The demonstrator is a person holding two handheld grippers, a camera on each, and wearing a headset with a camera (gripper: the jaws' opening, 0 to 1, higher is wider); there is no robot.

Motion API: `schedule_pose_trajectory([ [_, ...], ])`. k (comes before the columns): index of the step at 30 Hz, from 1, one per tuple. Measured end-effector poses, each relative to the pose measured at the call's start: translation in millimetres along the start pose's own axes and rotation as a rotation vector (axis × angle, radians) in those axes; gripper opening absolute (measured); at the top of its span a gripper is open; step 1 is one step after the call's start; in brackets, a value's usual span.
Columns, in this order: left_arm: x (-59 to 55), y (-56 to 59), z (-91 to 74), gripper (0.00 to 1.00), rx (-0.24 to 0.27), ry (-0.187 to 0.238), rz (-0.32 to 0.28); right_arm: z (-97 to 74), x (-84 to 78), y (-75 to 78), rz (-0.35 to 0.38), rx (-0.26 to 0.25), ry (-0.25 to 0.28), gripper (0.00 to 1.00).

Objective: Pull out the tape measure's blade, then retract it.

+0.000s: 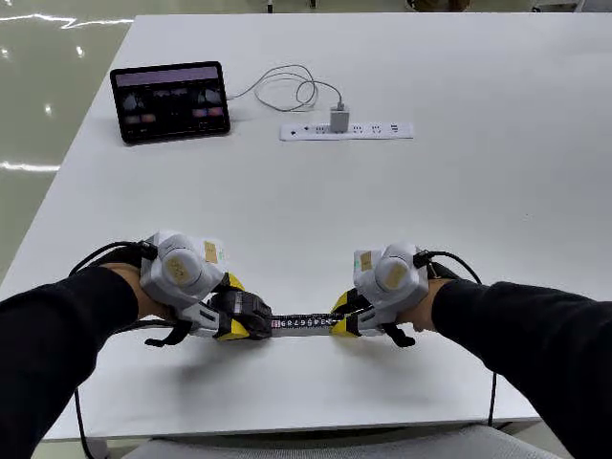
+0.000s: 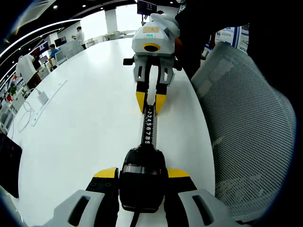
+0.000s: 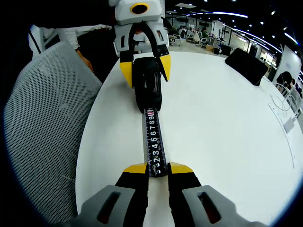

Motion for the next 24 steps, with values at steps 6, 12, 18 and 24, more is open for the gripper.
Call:
schedule_pose_trajectory([
  [6, -0.1, -0.2, 0.3, 0.32, -0.001, 0.000, -0.004, -4.2, -5.8, 0.9, 0.012, -0.001, -0.003, 0.11],
  [12, -0.1, 0.2, 0.2, 0.33, -0.004, -0.002, -0.002, -7.0, -9.7, 0.0, 0.031, 0.005, 0.007, 0.11],
  [18, -0.2, 0.2, 0.1, 0.33, -0.004, -0.003, -0.004, -10.7, -14.2, 0.7, 0.036, 0.002, 0.003, 0.11],
  [24, -0.2, 0.2, 0.3, 0.33, -0.001, -0.005, -0.008, -15.8, -20.0, 2.5, 0.027, -0.001, -0.003, 0.10],
])
Point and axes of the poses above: the centre of the closed fingertips' face, and the gripper's own axes: z roughly forward along the fingers, y roughly to its right, x roughly out of its top, the point moved 4 cm from there along -z, roughly backward along the fingers, and after that the axes turned 3 degrees about -y, right-handed, at the moved point
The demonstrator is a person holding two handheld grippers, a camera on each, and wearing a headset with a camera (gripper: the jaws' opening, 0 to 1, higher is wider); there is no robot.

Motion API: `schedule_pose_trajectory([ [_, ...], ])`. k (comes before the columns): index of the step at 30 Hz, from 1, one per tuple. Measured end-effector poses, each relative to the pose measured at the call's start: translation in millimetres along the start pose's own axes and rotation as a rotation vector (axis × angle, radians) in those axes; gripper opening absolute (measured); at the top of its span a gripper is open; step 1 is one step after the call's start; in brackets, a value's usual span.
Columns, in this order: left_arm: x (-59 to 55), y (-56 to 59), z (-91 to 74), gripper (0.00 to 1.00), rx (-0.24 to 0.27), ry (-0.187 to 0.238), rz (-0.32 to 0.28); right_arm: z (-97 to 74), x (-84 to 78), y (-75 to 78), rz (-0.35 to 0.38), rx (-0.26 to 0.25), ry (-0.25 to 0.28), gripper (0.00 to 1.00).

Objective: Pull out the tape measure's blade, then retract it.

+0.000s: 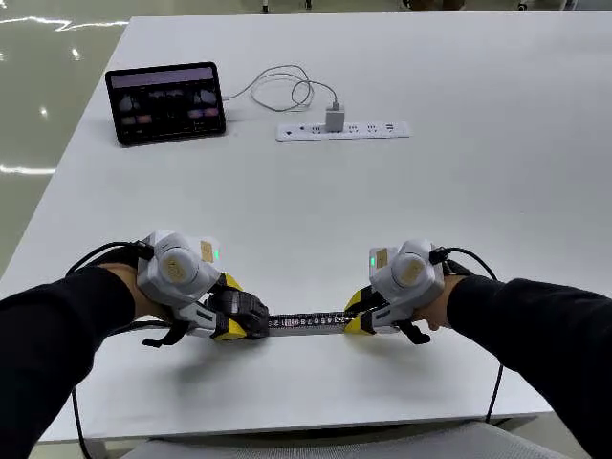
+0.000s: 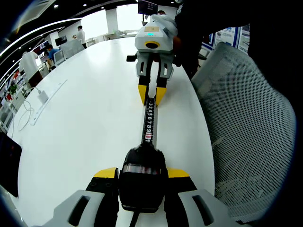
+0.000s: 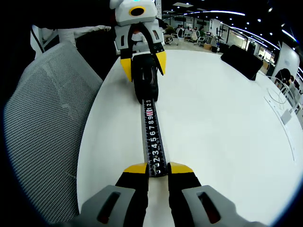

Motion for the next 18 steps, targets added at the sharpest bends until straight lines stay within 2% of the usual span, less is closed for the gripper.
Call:
schedule_pose_trajectory([
  [18, 0.0, 0.2, 0.2, 0.33, -0.011, 0.002, 0.004, -8.0, -10.7, 0.1, 0.009, -0.006, -0.017, 0.10],
])
Point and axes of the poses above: the centre of the closed fingertips' face, and the gripper's own axes: z roughly forward along the fingers, y roughly to its right, x roughly out of its top, the point moved 4 cm from there along -z, roughly backward along the fingers, and after that the axes turned 3 degrees about -y, right-handed, at the moved point
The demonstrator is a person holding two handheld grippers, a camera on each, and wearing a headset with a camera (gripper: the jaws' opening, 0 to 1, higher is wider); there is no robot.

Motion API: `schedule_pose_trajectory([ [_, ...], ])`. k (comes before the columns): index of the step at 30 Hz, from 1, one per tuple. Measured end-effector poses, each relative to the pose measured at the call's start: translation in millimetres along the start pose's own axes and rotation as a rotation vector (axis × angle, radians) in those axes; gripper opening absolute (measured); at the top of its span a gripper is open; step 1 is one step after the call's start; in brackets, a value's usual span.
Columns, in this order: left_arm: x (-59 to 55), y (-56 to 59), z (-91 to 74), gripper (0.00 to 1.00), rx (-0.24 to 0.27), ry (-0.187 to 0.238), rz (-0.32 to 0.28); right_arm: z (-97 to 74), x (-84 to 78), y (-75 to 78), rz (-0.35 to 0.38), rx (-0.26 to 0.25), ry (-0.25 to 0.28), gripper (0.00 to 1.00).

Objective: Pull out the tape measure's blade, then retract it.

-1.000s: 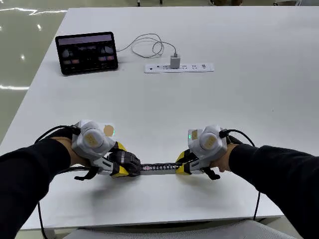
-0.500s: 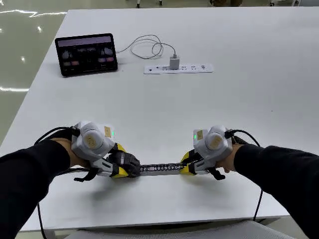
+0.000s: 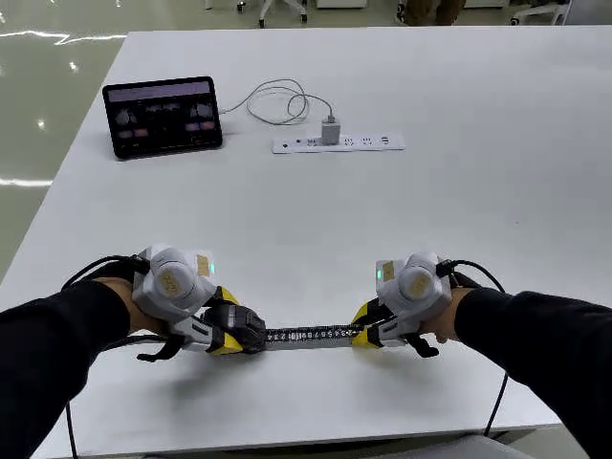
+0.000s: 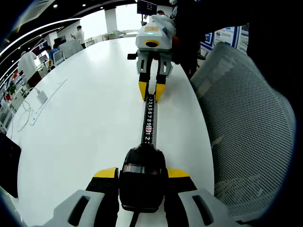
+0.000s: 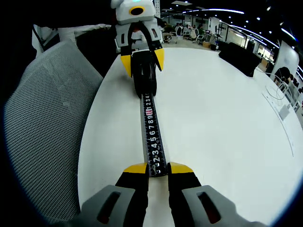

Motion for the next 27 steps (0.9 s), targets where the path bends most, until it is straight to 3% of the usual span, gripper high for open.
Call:
schedule_pose_trajectory([
  [27, 0.1, 0.8, -0.4, 0.33, -0.002, 0.003, 0.002, -10.9, -17.4, -0.5, 0.021, -0.008, -0.007, 0.10],
])
Point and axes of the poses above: the centre of the closed fingertips' face, and the gripper's own axes: z roughly forward along the fingers, y roughly to its right, x roughly out of its top, the point moved 4 cm from there along -z, roughly backward along the fingers, and after that the axes turned 3 degrees about -y, right-handed, at the moved point
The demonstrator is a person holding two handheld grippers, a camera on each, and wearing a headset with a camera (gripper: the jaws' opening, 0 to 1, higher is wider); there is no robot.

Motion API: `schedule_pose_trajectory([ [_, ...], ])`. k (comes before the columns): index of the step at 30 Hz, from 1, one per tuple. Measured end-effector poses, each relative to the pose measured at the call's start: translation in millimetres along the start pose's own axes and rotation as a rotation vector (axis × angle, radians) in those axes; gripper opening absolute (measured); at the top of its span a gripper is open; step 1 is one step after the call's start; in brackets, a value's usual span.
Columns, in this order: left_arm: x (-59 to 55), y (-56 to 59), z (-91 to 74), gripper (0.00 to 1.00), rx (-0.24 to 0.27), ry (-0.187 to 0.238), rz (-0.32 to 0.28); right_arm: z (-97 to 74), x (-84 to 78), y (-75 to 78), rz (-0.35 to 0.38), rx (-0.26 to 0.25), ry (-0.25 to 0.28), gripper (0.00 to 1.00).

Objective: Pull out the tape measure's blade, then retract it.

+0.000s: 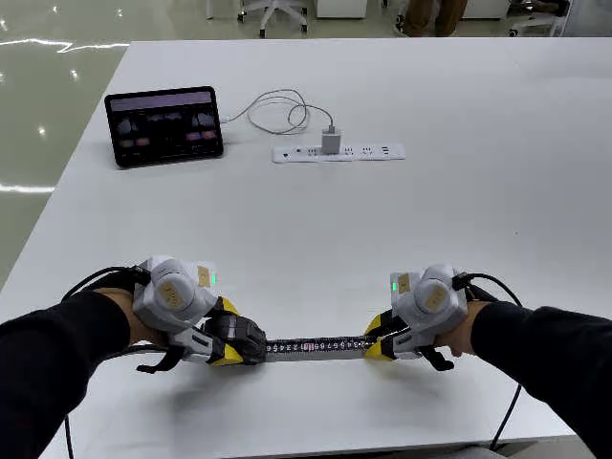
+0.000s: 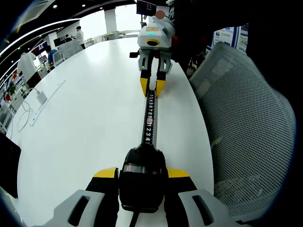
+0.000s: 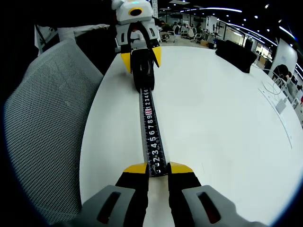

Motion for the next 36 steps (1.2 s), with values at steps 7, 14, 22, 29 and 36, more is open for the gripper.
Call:
schedule_pose_trajectory([
  [7, -0.1, -0.1, 0.1, 0.33, 0.002, 0.003, -0.001, -4.5, -5.2, 0.5, -0.003, -0.003, -0.006, 0.10],
  [14, -0.4, 1.1, -0.6, 0.32, 0.014, 0.010, 0.006, -7.5, -8.6, 0.3, 0.002, -0.005, -0.009, 0.10],
  [22, -0.1, 1.4, -0.3, 0.32, 0.017, 0.011, 0.000, -11.4, -14.3, 2.2, 0.005, -0.011, -0.020, 0.10],
  [29, 0.6, 1.8, 0.0, 0.32, 0.021, 0.016, -0.009, -13.1, -16.4, 2.2, 0.013, -0.013, -0.027, 0.10],
  [36, 0.4, 2.2, -0.1, 0.33, 0.024, 0.017, -0.012, -13.7, -16.7, 1.7, 0.005, -0.009, -0.039, 0.10],
])
Point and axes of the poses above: the centre of the closed fingertips' face, and the gripper's own axes: z roughly forward along the fingers, y roughly to its right, x roughly out of its top, the point moved 4 cm from there along -z, roughly backward along the fingers, and after that the axes turned 3 degrees about -y, right-handed, at the moved point
